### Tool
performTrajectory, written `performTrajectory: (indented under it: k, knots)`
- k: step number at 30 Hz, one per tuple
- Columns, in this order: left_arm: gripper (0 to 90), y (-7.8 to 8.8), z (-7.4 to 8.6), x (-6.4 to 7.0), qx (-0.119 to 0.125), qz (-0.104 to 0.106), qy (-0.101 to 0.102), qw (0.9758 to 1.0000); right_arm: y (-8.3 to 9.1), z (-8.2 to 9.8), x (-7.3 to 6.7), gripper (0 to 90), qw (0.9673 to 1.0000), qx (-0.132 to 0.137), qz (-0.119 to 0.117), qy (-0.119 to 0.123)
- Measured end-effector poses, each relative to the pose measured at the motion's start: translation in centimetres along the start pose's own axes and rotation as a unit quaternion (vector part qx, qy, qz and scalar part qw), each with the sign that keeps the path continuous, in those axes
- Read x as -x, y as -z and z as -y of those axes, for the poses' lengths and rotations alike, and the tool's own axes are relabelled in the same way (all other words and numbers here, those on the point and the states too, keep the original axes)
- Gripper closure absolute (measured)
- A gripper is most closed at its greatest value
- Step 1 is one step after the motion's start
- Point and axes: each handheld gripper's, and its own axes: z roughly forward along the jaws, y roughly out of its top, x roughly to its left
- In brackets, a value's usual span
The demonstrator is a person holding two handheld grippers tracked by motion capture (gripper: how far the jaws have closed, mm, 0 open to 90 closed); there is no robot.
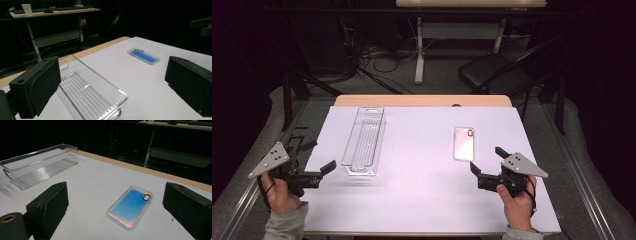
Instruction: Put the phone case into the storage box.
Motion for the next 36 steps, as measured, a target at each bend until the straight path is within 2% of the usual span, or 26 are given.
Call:
performTrajectory:
  k: [10,13,18,21,26,28,31,36]
  knots:
    - [0.5,-0.5,0.0,0.0,-0.004,0.006,0.000,1.0000,0.0,0.2,0.2,6.2,0.9999,-0.015,0.004,-0.007]
    - [0.5,-0.7,0.0,0.0,-0.015,0.001,0.002,0.9999,-0.1,0.2,0.3,5.9,0.9997,-0.024,0.005,-0.009]
    - [0.5,-0.9,-0.2,-0.1,-0.019,-0.004,0.013,0.9997,-0.6,0.0,0.6,4.3,0.9990,-0.043,0.005,-0.013]
    - [0.5,-1.2,-0.4,-0.3,-0.021,0.000,0.020,0.9996,-0.8,-0.5,0.8,3.1,0.9985,-0.051,0.008,-0.020]
    - [0.5,-2.0,-0.9,-0.8,-0.044,-0.022,0.017,0.9986,-1.6,-0.9,1.3,2.8,0.9975,-0.067,0.010,-0.022]
    - [0.6,-2.6,-1.2,-1.3,-0.050,-0.031,0.023,0.9980,-2.1,-1.1,1.6,2.7,0.9965,-0.078,0.008,-0.027]
    - [0.5,-3.2,-1.5,-1.8,-0.045,-0.034,0.035,0.9978,-2.7,-1.8,1.9,2.6,0.9951,-0.093,0.010,-0.033]
    - [0.6,-4.3,-2.3,-2.5,-0.045,-0.044,0.041,0.9972,-3.6,-3.1,2.6,3.3,0.9928,-0.106,0.003,-0.055]
